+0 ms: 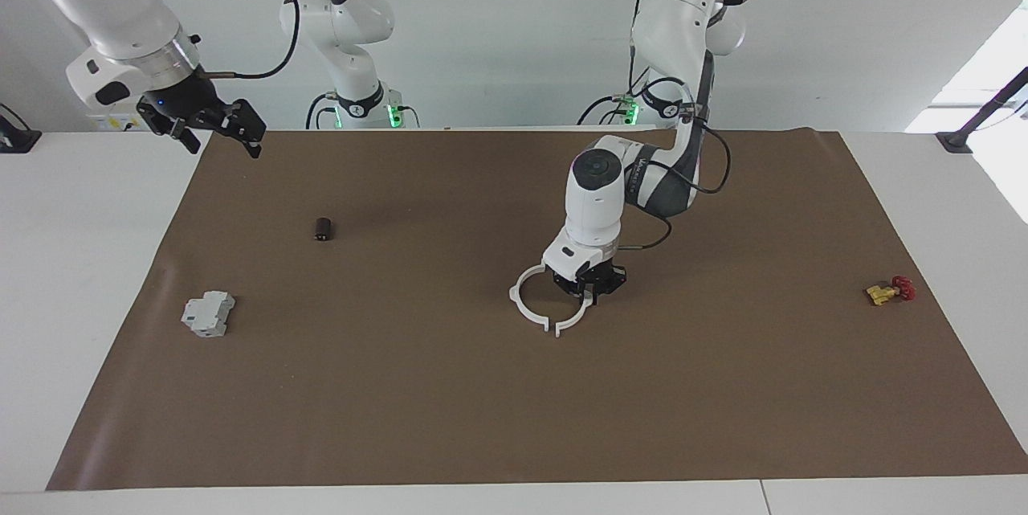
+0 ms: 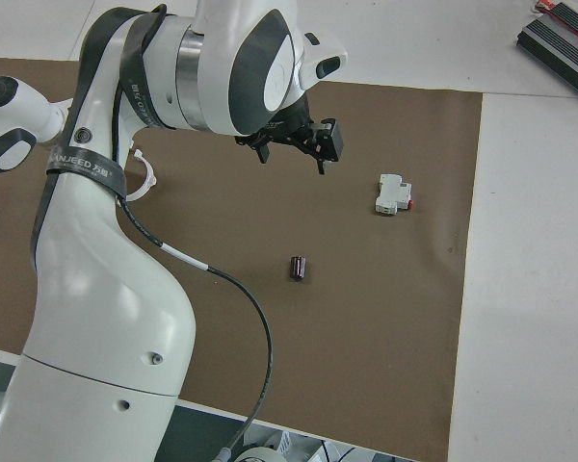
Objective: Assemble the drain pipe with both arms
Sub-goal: 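Press the held half-ring down onto the other half with the left gripper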
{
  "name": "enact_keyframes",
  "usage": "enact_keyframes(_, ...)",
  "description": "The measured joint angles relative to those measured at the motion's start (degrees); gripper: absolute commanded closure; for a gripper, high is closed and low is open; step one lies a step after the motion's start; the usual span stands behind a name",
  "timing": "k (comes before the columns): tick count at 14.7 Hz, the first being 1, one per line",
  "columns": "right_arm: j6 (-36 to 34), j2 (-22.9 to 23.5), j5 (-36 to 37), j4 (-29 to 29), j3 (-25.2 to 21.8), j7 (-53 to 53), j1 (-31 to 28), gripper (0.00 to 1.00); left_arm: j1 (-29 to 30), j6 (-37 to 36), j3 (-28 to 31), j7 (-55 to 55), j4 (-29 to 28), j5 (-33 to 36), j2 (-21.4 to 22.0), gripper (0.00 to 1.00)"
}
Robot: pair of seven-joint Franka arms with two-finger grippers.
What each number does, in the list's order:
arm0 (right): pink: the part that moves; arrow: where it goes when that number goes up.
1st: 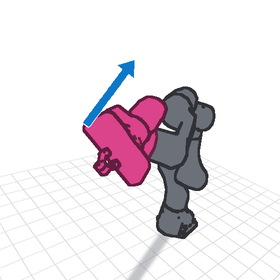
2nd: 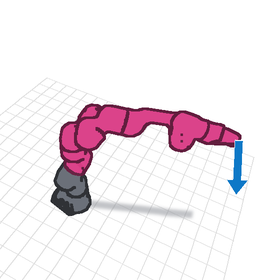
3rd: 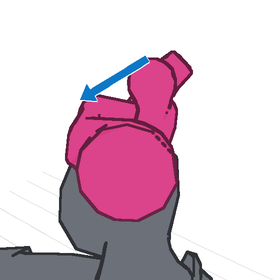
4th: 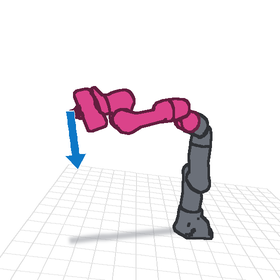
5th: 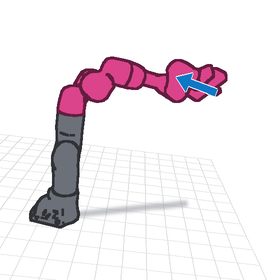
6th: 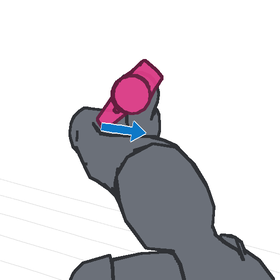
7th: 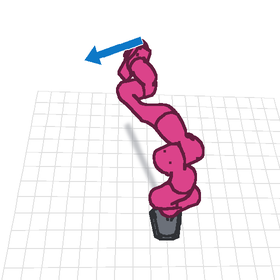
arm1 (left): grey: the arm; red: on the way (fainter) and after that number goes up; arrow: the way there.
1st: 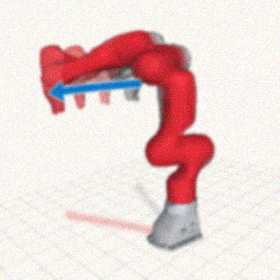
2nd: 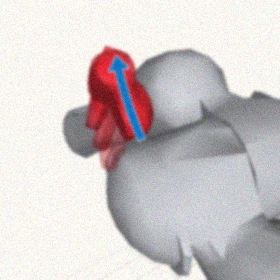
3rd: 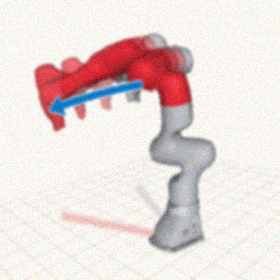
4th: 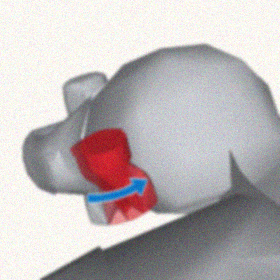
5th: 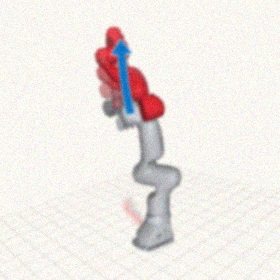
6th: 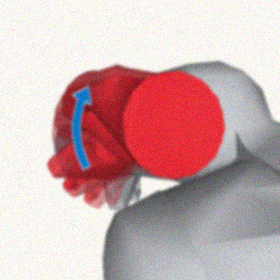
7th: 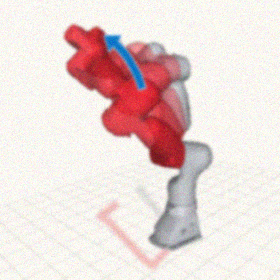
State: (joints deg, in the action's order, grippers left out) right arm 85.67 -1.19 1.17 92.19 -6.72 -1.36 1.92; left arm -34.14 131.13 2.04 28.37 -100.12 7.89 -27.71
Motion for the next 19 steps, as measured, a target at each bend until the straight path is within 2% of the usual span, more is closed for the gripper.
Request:
enact_keyframes(10, 0.00, 0.00, 0.00, 0.01, 0.00, 0.00, 0.00, 0.00, -1.60, 0.21, 0.01, 0.00, -0.74, 0.00, 0.50, 1.00)
enact_keyframes(19, 0.00, 0.00, 0.00, 0.01, 0.00, 0.00, 0.00, 0.00, -1.47, 3.43, 0.42, 0.00, -1.26, 0.00, 0.49, 1.00)
